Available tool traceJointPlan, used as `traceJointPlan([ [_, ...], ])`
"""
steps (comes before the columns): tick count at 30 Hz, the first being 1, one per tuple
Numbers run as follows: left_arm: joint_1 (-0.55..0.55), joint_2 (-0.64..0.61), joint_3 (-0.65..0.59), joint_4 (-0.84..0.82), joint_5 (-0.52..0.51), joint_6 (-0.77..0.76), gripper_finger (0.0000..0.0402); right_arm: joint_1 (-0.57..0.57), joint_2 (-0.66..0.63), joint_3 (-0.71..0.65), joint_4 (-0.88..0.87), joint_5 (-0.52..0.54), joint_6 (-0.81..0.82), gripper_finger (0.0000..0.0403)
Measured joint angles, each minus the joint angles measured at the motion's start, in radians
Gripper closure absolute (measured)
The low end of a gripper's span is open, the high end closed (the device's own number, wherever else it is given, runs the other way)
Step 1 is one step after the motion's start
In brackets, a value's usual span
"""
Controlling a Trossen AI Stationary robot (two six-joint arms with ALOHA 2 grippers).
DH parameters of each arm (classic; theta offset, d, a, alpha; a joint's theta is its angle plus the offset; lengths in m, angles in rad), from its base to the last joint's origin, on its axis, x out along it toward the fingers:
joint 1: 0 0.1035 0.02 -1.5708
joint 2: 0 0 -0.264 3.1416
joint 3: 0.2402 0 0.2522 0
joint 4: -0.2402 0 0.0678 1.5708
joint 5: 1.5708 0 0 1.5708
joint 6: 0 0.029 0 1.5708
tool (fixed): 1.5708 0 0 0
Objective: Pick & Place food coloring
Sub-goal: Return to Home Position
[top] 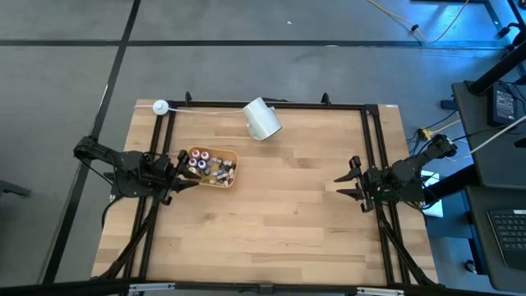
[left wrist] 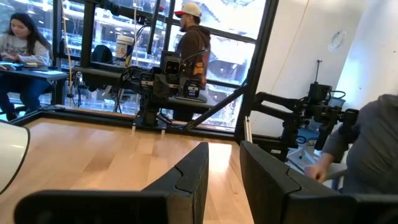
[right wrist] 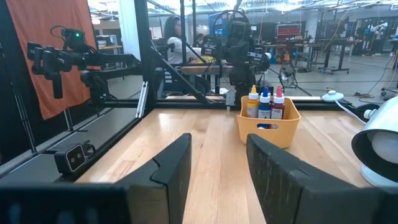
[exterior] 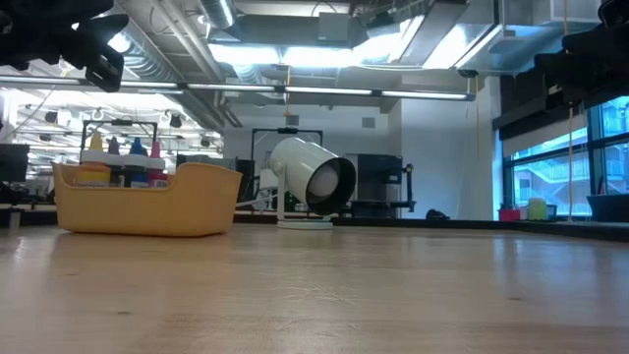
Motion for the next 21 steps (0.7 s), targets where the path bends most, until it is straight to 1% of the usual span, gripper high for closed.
traceJointPlan([
  [13, 0.000, 0.000, 0.000, -0.001, 0.000, 0.004, 0.0313, 0.000, 0.001, 0.000, 0.000, 0.000, 0.000, 0.0247],
  [18, 0.000, 0.000, 0.000, 0.004, -0.020, 0.214, 0.0313, 0.000, 0.001, 0.000, 0.000, 0.000, 0.000, 0.0247],
  [21, 0.000, 0.003, 0.000, -0.001, -0.052, 0.195, 0.0313, 0.000, 0.000, 0.000, 0.000, 0.000, 0.000, 0.0247],
])
